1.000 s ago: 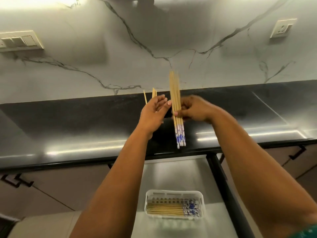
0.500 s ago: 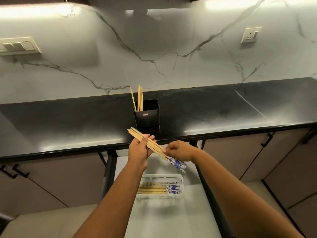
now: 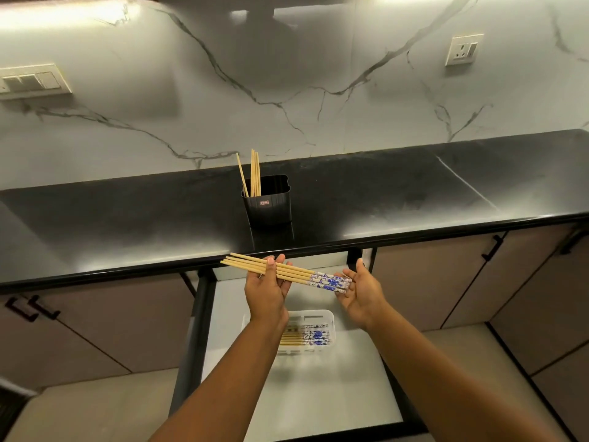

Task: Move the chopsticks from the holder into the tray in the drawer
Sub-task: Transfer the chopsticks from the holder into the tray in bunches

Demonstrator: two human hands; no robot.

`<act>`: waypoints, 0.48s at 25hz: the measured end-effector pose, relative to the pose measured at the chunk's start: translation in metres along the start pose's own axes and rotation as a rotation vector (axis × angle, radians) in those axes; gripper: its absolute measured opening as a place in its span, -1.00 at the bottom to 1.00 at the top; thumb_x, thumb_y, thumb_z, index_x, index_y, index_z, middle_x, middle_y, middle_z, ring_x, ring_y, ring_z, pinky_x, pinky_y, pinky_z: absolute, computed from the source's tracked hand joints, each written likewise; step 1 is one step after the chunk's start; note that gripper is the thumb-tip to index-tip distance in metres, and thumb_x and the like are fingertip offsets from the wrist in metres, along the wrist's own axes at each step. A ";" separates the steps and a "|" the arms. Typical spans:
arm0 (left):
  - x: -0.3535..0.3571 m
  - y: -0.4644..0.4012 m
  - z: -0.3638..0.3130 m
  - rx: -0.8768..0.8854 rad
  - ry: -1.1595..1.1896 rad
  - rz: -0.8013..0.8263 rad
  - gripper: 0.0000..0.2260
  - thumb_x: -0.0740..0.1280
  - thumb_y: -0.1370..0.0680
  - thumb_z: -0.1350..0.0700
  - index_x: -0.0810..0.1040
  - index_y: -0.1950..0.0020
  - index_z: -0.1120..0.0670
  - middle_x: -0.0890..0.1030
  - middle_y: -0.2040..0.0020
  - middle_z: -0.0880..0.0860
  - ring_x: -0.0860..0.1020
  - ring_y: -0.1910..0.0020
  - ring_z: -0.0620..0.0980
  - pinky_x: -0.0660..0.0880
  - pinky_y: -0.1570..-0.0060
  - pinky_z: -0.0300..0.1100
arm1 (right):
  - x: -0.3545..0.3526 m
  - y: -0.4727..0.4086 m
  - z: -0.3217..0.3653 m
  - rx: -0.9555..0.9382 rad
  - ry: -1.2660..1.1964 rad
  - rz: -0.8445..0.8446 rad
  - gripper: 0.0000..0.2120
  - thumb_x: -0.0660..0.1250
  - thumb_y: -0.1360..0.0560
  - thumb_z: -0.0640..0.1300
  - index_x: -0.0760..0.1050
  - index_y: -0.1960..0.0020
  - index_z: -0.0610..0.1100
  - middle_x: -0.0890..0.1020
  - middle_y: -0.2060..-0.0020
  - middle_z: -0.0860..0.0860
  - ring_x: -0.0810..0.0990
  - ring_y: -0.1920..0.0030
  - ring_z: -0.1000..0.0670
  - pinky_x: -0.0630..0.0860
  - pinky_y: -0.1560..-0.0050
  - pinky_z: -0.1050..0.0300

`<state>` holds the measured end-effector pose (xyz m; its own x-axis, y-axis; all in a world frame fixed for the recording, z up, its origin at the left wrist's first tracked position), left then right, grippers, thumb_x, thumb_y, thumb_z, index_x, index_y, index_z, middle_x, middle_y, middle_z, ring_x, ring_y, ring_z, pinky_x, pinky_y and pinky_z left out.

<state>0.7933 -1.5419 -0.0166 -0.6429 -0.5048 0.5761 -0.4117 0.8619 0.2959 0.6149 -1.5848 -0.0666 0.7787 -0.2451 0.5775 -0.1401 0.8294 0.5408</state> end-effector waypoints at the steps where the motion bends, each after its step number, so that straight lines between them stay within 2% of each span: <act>1: 0.000 0.001 0.001 -0.010 -0.003 0.006 -0.75 0.26 -0.59 0.13 0.47 -0.25 0.14 0.66 -0.09 0.15 0.67 0.00 0.08 0.61 -0.01 0.00 | -0.001 -0.001 0.000 0.005 0.009 0.001 -0.41 0.12 -0.58 0.19 0.32 -0.41 -0.23 0.61 -0.08 -0.15 0.64 -0.04 -0.14 0.62 0.20 0.05; 5: -0.003 0.010 0.017 -0.075 -0.085 0.034 -0.78 0.26 -0.59 0.13 0.50 -0.21 0.16 0.68 -0.05 0.16 0.68 0.02 0.08 0.63 0.04 -0.05 | 0.013 0.002 -0.005 -0.025 0.157 0.025 -0.49 0.15 -0.58 0.16 0.38 -0.36 -0.17 0.64 -0.08 -0.10 0.69 0.02 -0.09 0.65 0.25 0.11; 8: -0.014 0.004 0.011 -0.103 -0.012 -0.004 -0.81 0.25 -0.59 0.15 0.49 -0.19 0.16 0.67 -0.05 0.17 0.67 0.00 0.10 0.62 0.02 -0.02 | 0.023 0.008 -0.004 -0.089 0.387 0.009 -0.61 0.19 -0.61 0.00 0.36 -0.38 -0.14 0.61 -0.09 -0.04 0.67 0.13 0.04 0.59 0.31 0.25; 10: -0.028 -0.004 0.007 -0.105 0.030 -0.074 -0.84 0.25 -0.60 0.17 0.48 -0.16 0.15 0.66 -0.06 0.18 0.66 0.02 0.10 0.61 0.00 0.00 | 0.035 0.013 -0.005 -0.312 0.792 0.060 -0.52 0.23 -0.58 -0.21 0.22 -0.47 -0.05 0.49 -0.26 -0.04 0.59 0.09 0.10 0.54 0.30 0.35; 12: -0.040 -0.007 0.011 -0.123 0.047 -0.139 -0.85 0.24 -0.60 0.18 0.47 -0.15 0.16 0.64 -0.08 0.20 0.65 0.03 0.09 0.60 0.01 0.00 | 0.056 0.025 -0.020 -0.676 1.190 0.168 -0.34 0.32 -0.47 -0.28 0.16 -0.48 0.02 0.45 -0.32 0.00 0.55 -0.02 0.08 0.55 0.16 0.36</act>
<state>0.8145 -1.5287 -0.0500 -0.5537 -0.6189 0.5572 -0.4101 0.7850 0.4644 0.6677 -1.5681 -0.0330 0.8788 0.1703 -0.4459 -0.2285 0.9703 -0.0798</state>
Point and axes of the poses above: each hand's wrist, its own y-axis away from the middle knuckle, its own x-axis out of the palm, z = x × y, the point moved 5 cm from there along -y, towards the middle knuckle
